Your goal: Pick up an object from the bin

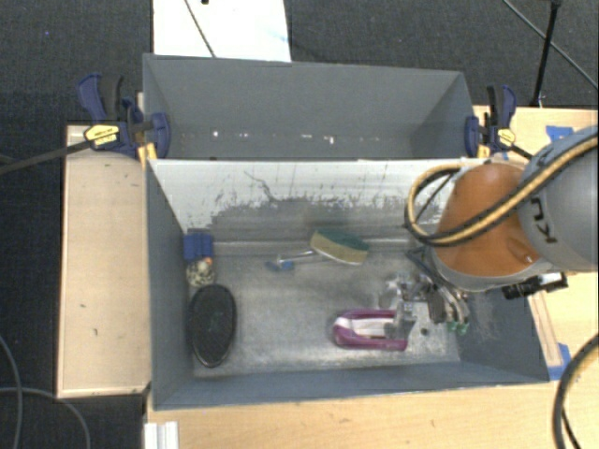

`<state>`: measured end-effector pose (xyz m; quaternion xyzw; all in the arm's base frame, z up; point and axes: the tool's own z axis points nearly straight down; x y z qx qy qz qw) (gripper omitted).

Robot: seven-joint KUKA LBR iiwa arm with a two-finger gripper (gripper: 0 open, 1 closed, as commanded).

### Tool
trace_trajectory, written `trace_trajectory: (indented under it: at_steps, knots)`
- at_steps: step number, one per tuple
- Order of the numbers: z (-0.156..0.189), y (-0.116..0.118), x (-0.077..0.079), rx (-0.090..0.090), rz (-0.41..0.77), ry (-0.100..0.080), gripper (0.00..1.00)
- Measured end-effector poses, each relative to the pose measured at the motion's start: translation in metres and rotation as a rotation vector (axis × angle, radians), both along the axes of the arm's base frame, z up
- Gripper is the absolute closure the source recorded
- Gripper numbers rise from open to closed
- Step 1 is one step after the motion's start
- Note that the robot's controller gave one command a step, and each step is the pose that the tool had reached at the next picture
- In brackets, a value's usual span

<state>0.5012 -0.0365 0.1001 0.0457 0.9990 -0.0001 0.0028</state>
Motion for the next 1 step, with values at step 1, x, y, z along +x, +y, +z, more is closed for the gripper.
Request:
trace_trajectory:
  at_steps: [1]
  knots:
    - [0.0748,-0.0130,0.0482,-0.001,-0.005,-0.009,1.00]
